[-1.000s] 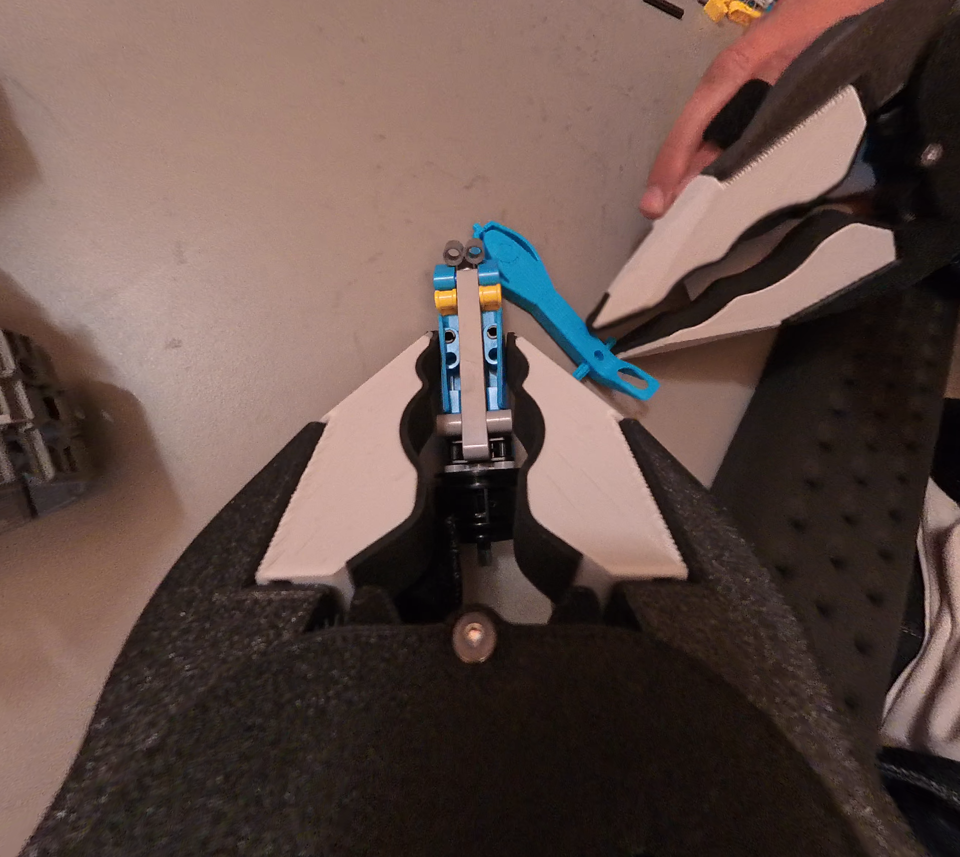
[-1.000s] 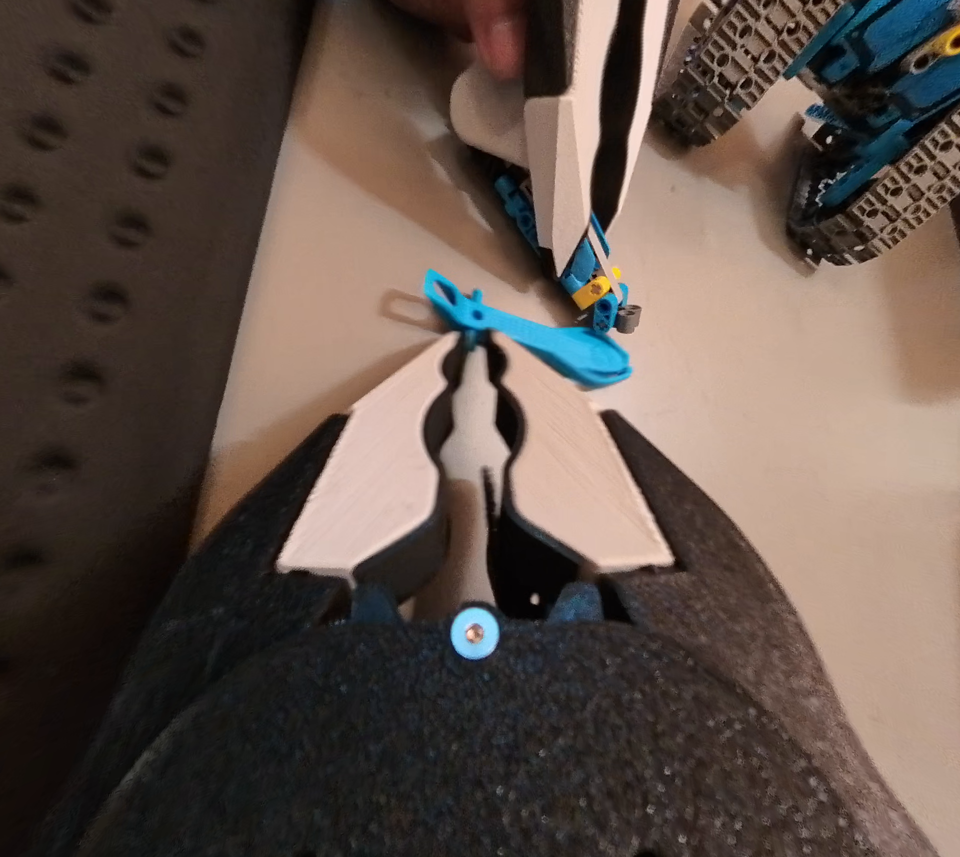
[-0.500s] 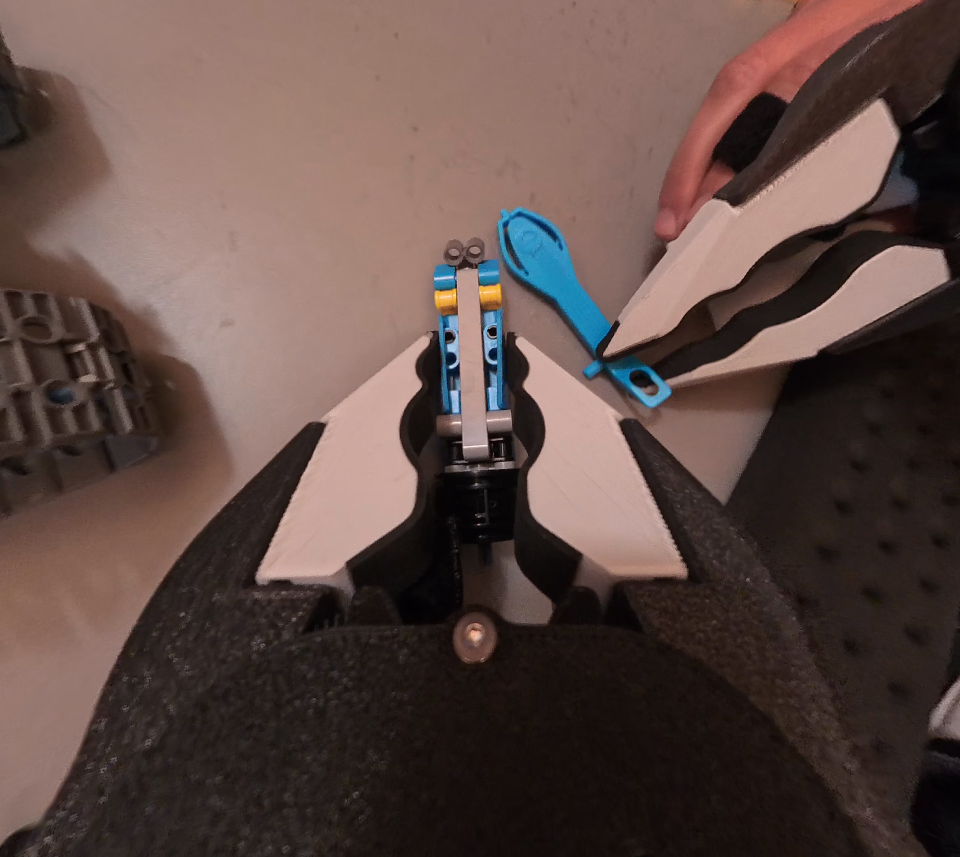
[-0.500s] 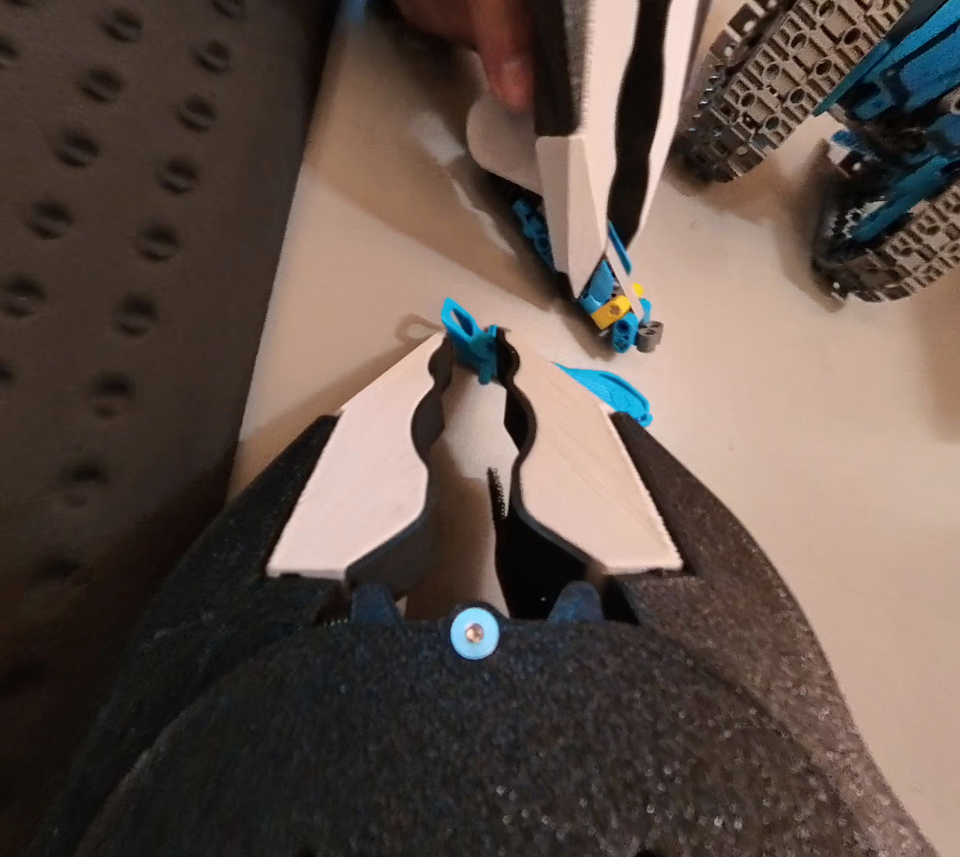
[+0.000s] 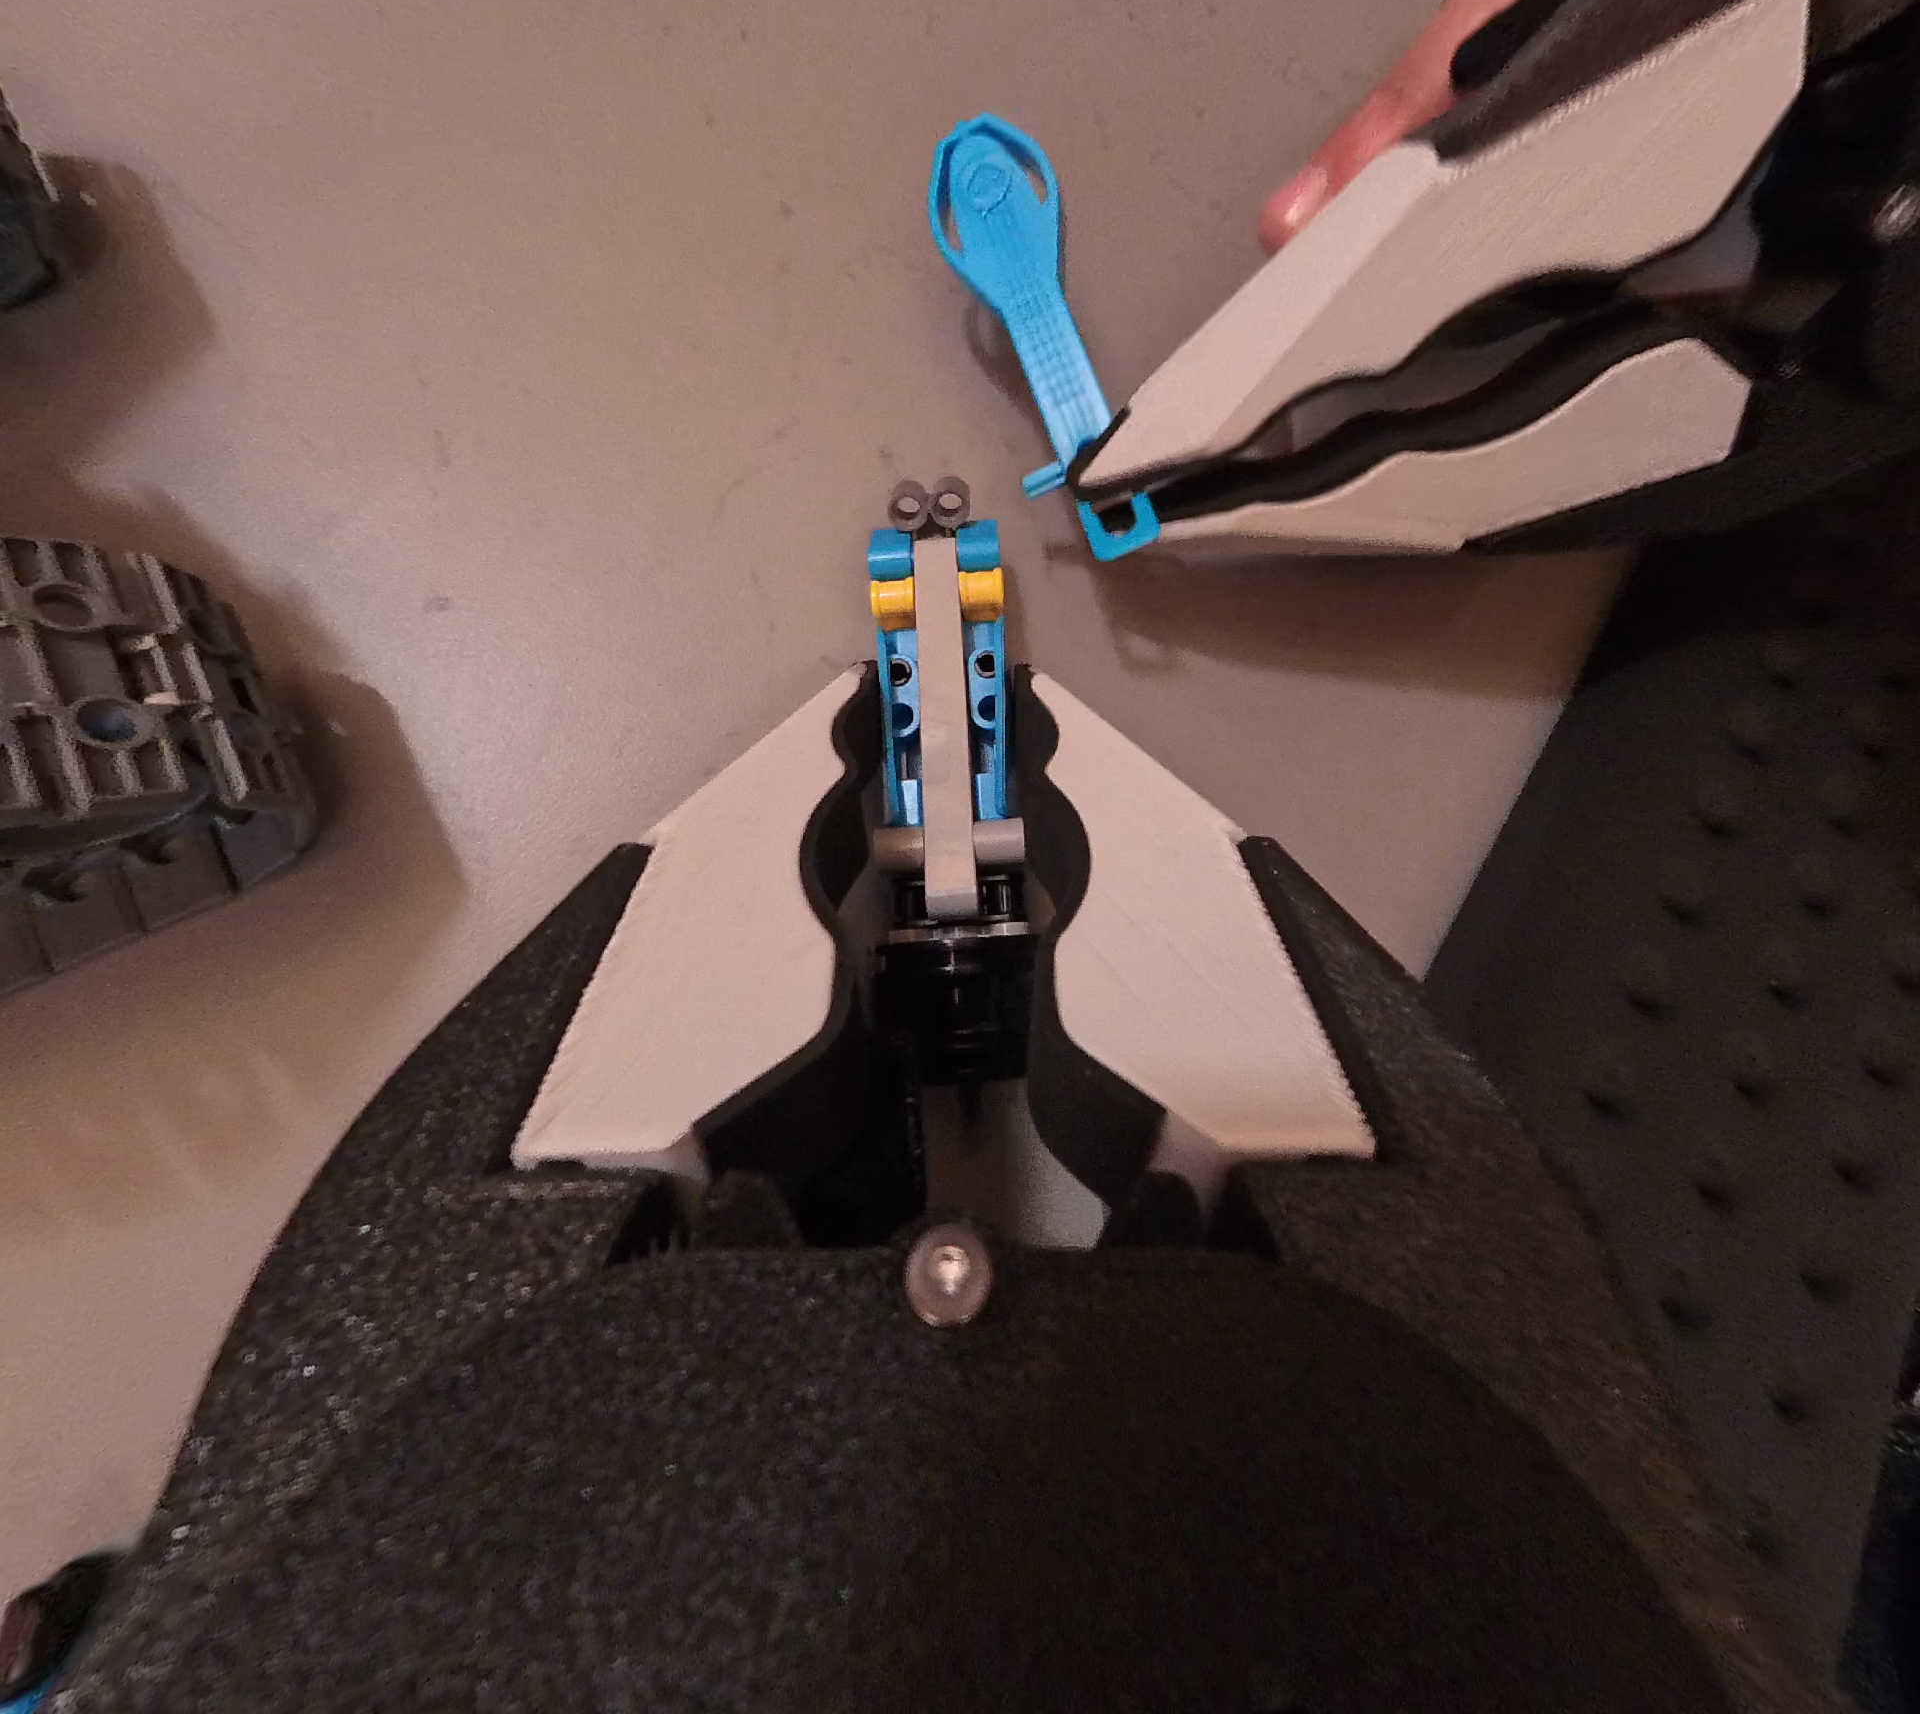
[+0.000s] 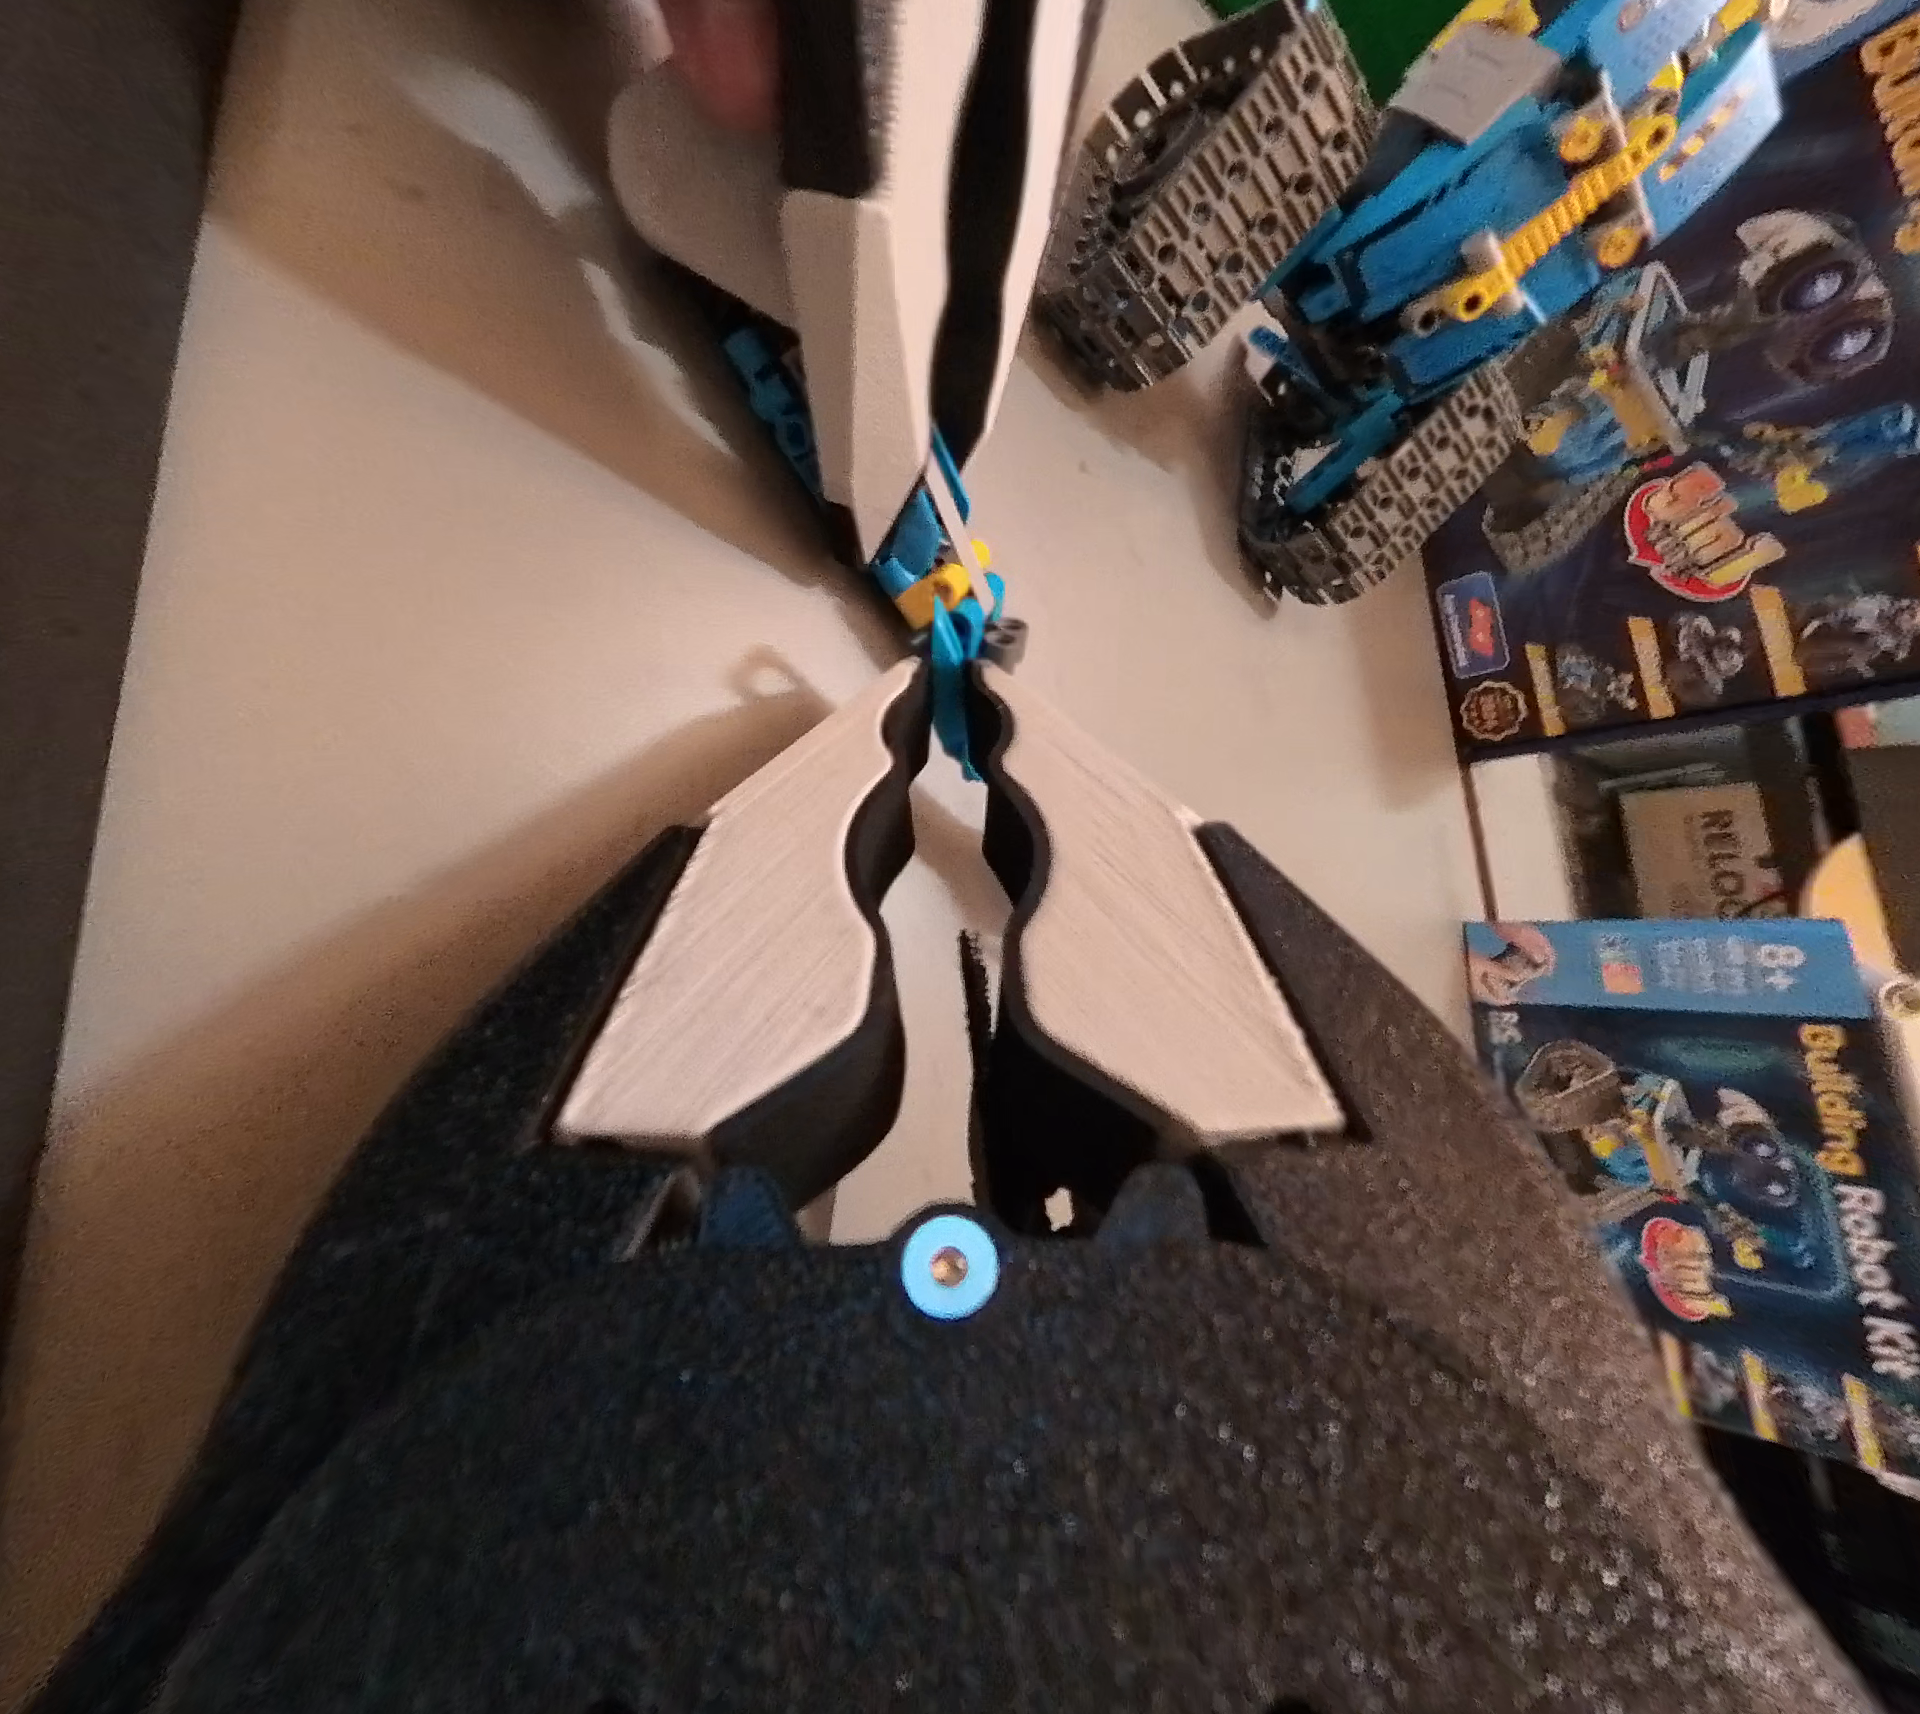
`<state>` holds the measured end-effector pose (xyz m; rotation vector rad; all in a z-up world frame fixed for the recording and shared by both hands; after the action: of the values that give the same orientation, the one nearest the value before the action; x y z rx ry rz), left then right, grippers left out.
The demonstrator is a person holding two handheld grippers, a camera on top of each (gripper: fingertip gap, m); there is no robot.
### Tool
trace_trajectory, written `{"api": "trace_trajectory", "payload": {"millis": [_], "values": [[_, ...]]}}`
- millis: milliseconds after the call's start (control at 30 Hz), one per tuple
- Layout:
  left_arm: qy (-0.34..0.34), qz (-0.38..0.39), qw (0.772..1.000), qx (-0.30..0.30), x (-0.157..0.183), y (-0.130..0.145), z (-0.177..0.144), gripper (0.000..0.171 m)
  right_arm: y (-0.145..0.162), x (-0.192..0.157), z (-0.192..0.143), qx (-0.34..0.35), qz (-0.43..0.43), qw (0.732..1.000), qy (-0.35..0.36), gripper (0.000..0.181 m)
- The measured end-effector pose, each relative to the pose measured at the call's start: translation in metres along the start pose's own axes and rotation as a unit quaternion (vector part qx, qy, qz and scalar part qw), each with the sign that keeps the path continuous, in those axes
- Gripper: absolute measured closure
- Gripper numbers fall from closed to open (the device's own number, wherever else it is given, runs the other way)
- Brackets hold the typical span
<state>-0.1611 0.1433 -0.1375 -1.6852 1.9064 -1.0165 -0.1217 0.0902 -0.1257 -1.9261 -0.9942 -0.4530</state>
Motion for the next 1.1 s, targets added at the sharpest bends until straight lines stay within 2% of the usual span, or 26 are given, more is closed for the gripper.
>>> {"api": "trace_trajectory", "payload": {"millis": [100,600,733,933,1100], "values": [[0.011,-0.012,1.000,0.000,0.000,-0.001,0.000,0.148,-0.002,-0.001,0.004,0.004,-0.042,0.999,0.020,0.177],[0.021,-0.026,0.999,0.001,-0.001,-0.001,0.000,0.148,-0.001,-0.005,0.008,0.024,-0.090,0.995,0.031,0.177],[0.030,-0.030,0.999,0.000,0.000,-0.001,0.000,0.148,-0.001,-0.007,0.008,0.042,-0.136,0.989,0.035,0.177],[0.041,-0.028,0.999,-0.003,0.002,-0.001,0.000,0.148,-0.001,-0.011,0.009,0.075,-0.192,0.978,0.024,0.177],[0.048,-0.023,0.999,-0.005,0.005,0.000,0.001,0.148,0.003,-0.012,0.009,0.081,-0.188,0.979,0.001,0.177]]}}
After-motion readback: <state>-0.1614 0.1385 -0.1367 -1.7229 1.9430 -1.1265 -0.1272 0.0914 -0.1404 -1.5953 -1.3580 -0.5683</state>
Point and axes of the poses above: each gripper's, where its closed fingertips meet, z out along the fingers, y out of its underside, x = y × z across the jaws, the point moved 3 cm from there along -z, back along the fingers, and after that the axes turned 3 degrees about -y, right-handed, at the moved point
